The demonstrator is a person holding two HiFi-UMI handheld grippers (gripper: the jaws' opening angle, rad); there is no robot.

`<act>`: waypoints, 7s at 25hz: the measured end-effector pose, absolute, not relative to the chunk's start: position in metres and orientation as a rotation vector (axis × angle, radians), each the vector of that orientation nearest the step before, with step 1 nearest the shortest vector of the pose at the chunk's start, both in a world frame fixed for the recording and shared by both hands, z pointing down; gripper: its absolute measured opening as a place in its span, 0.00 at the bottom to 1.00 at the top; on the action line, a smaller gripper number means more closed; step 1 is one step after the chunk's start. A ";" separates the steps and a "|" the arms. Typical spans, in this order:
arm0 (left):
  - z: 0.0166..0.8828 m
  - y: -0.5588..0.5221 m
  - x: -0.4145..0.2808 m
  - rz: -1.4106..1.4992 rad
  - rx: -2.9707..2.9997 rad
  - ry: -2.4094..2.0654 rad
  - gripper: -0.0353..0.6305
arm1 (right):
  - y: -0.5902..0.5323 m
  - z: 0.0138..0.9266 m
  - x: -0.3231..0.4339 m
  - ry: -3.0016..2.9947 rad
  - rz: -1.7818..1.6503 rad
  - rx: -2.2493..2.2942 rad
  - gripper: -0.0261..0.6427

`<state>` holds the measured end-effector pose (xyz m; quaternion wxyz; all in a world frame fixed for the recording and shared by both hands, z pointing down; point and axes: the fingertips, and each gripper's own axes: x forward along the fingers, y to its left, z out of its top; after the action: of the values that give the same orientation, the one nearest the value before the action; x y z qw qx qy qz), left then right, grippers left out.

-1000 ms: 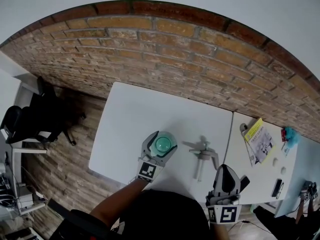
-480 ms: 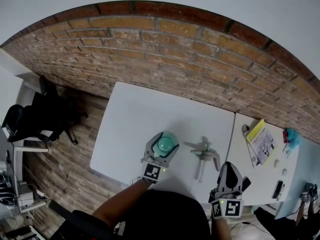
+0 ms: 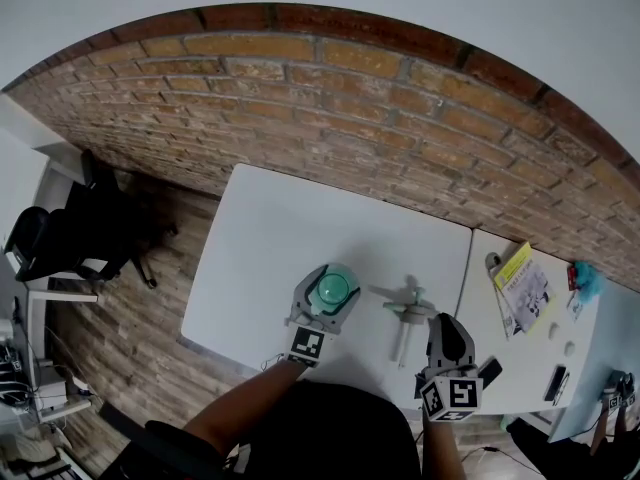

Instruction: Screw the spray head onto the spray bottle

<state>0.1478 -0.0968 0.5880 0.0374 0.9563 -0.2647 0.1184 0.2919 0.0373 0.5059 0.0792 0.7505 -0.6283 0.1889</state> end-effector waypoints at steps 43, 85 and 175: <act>0.585 -0.097 0.149 0.334 3.010 -0.815 0.54 | 0.025 0.717 0.336 -1.539 1.317 1.871 0.21; 0.581 -0.097 0.149 0.317 3.058 -0.798 0.54 | 0.019 0.777 0.331 -1.402 1.774 1.533 0.21; 0.602 -0.069 0.141 0.455 3.065 -0.473 0.54 | 0.040 0.487 0.284 -2.131 0.484 2.174 0.14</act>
<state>0.1415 -0.0688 0.6021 0.0037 0.9778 -0.1508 0.1452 0.2837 0.0405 0.4875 0.0297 0.7049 -0.6911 0.1569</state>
